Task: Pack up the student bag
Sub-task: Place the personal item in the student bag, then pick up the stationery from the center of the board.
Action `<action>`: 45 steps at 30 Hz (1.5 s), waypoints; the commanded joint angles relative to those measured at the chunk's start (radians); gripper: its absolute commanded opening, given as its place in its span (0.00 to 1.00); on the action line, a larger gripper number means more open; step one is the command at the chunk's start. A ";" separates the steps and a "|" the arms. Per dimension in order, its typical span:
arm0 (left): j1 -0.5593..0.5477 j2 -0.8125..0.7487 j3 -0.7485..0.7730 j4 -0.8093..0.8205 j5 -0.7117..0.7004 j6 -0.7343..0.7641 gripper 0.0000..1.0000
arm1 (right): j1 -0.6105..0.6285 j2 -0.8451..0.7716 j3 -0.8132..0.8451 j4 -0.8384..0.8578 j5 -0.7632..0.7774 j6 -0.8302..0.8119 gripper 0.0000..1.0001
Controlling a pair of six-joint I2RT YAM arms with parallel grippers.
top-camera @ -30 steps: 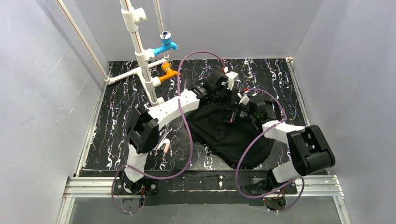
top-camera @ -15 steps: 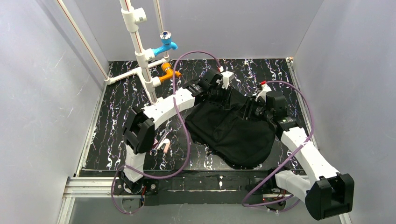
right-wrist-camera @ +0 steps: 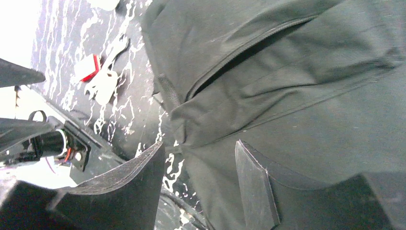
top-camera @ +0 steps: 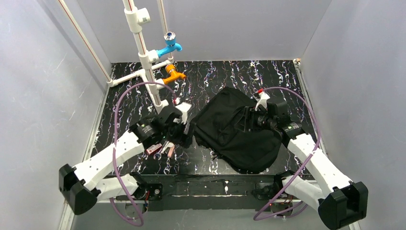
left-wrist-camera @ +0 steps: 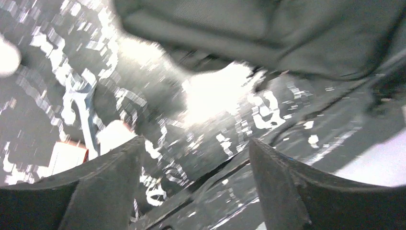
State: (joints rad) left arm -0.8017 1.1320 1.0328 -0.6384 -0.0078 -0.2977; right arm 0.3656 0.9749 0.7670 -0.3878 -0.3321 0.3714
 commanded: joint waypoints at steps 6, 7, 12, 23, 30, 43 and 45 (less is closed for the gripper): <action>0.080 -0.017 -0.144 -0.212 -0.333 -0.117 0.93 | 0.279 0.040 0.056 0.077 0.079 0.064 0.66; 0.095 0.006 -0.139 -0.207 -0.316 -0.105 0.93 | 0.302 0.040 0.050 0.093 0.086 0.084 0.66; 0.168 0.254 -0.077 -0.123 -0.106 -0.002 0.84 | 0.409 0.052 0.017 0.144 0.126 0.130 0.67; 0.183 0.468 -0.063 -0.084 -0.080 0.008 0.36 | 0.432 0.092 0.017 0.171 0.129 0.120 0.66; 0.183 0.376 -0.047 -0.089 -0.021 -0.026 0.24 | 0.445 0.109 0.011 0.172 0.133 0.116 0.66; 0.208 0.022 -0.100 0.331 0.269 -0.632 0.25 | 0.797 0.084 -0.083 0.476 0.458 0.073 0.83; 0.210 -0.021 -0.181 0.462 0.277 -0.803 0.25 | 0.860 0.096 -0.101 0.549 0.571 0.051 0.84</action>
State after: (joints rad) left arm -0.6086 1.1954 0.9585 -0.4377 0.2127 -0.7231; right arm 1.1297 1.0801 0.7055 -0.0704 -0.0196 0.4587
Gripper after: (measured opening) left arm 0.370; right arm 0.830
